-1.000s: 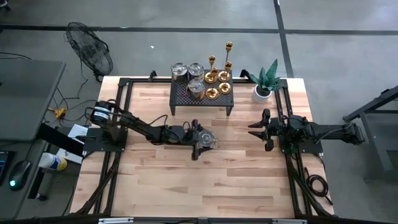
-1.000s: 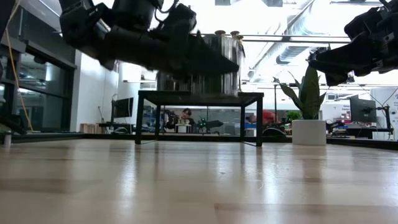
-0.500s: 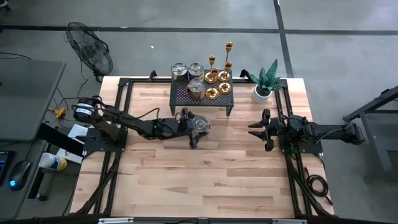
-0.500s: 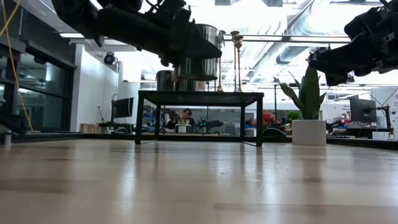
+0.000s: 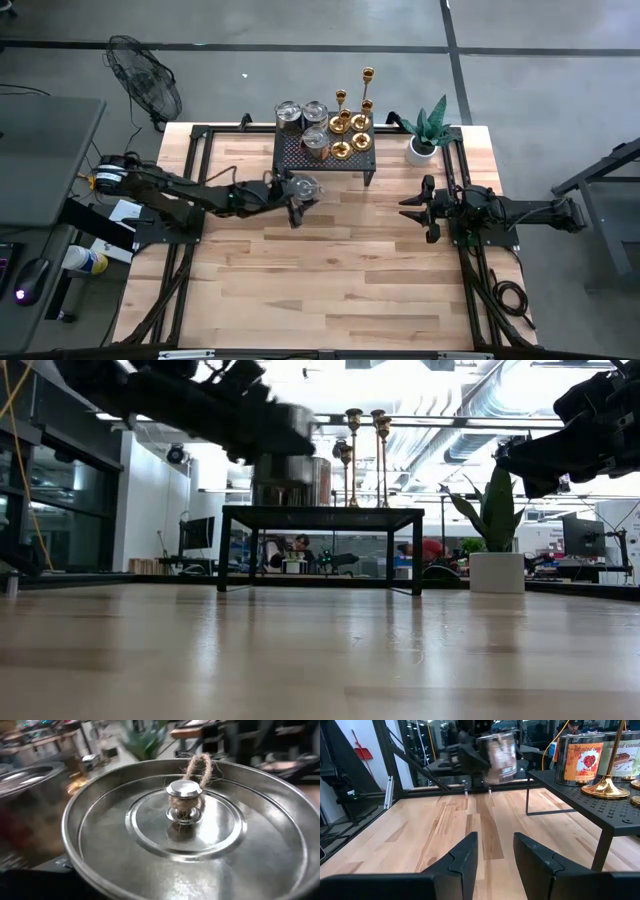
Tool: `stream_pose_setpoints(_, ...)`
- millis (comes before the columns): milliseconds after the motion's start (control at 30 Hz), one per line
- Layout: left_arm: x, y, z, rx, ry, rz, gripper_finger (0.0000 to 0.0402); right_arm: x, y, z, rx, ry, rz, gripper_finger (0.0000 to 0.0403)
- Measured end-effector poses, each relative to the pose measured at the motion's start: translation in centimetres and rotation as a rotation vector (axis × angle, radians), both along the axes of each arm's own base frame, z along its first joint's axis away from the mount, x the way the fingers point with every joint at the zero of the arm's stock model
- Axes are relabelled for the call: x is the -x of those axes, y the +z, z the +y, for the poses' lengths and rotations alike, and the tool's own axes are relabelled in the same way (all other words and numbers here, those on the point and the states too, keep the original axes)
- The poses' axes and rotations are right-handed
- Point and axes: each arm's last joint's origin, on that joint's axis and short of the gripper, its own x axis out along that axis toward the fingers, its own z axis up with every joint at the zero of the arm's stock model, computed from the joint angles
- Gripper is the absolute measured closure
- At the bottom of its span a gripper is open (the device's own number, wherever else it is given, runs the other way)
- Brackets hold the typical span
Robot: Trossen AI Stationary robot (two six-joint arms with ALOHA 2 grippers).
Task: Pick & Place candle stick holders
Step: Put the scented candle on the shelf
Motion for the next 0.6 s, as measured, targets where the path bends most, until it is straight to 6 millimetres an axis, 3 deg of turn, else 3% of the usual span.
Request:
stream_pose_setpoints(267,3.4,1.1,2.3,-0.026,0.065,0.024,0.0049,0.0,0.0,0.0,0.000,0.000,0.000,0.0285)
stream_pose_setpoints(600,5.4,1.7,6.0,-0.017,0.066,0.030,0.0049,0.0,0.0,0.0,0.000,0.000,0.000,0.0285)
